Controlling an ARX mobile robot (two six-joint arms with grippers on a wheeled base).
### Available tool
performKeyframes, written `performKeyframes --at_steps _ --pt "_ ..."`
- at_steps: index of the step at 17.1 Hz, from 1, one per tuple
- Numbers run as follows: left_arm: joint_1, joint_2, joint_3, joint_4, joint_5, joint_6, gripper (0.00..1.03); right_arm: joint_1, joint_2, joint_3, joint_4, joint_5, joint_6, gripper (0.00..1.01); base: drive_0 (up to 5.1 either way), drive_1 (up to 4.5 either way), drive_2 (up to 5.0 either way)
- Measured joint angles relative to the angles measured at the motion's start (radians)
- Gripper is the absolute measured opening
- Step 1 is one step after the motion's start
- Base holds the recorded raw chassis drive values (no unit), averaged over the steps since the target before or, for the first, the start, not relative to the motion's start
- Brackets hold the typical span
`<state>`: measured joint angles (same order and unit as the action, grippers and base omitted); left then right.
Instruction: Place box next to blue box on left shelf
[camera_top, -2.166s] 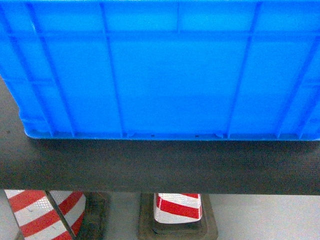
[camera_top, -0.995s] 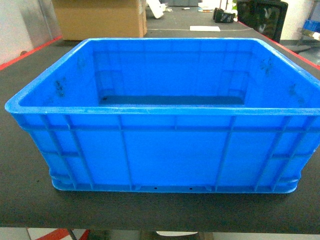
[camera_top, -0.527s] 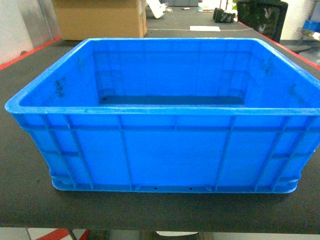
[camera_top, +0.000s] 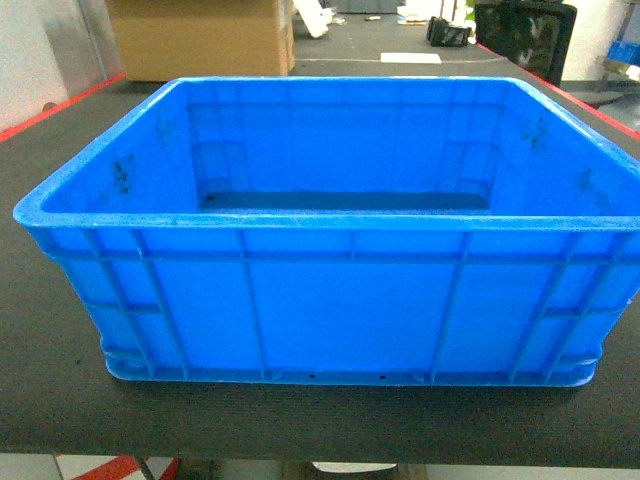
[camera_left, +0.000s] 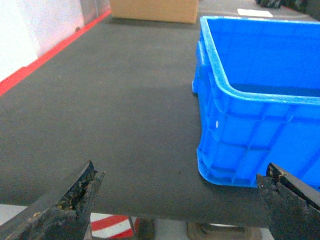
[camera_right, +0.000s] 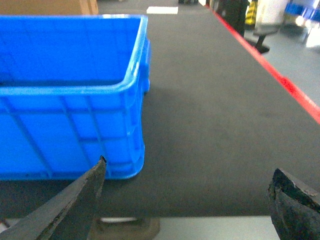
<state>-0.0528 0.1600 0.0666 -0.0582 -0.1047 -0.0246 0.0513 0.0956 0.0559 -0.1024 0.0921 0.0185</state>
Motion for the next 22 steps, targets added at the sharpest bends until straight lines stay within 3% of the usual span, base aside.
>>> performKeyframes --at_steps 4,6,7,10,14,19,20,21,22 --pt "-0.026 0.378 0.179 0.313 0.024 -0.002 0.98 0.09 0.395 0.214 0.23 0.022 0.035 0.98 0.0 0.0 0.0" --pt "-0.04 0.636 0.332 0.451 0.021 -0.002 0.98 0.091 0.62 0.372 0.302 -0.008 0.041 0.98 0.0 0.0 0.0" --pt "-0.059 0.785 0.426 0.493 0.006 0.006 0.98 0.077 0.744 0.46 0.268 -0.025 0.052 0.98 0.0 0.0 0.0" --pt "-0.068 1.084 0.628 0.393 0.011 -0.003 0.98 0.064 1.084 0.684 0.178 -0.032 0.069 0.98 0.0 0.0 0.0" --pt "-0.082 1.364 0.845 0.255 0.003 -0.047 0.98 0.058 1.403 0.94 0.028 -0.037 0.101 0.98 0.0 0.0 0.0" --pt "-0.101 1.519 0.959 0.062 0.017 -0.062 0.98 0.052 1.538 0.996 -0.028 -0.05 0.151 0.98 0.0 0.0 0.0" --pt "-0.113 1.571 1.03 -0.052 -0.007 -0.058 0.98 0.053 1.575 1.028 -0.063 -0.087 0.193 0.98 0.0 0.0 0.0" --pt "-0.124 1.592 1.073 -0.118 -0.003 -0.058 0.98 0.055 1.606 1.031 -0.052 -0.085 0.208 0.98 0.0 0.0 0.0" --pt "-0.127 1.601 1.088 -0.127 0.011 -0.076 0.98 0.061 1.613 1.032 -0.041 -0.069 0.201 0.98 0.0 0.0 0.0"
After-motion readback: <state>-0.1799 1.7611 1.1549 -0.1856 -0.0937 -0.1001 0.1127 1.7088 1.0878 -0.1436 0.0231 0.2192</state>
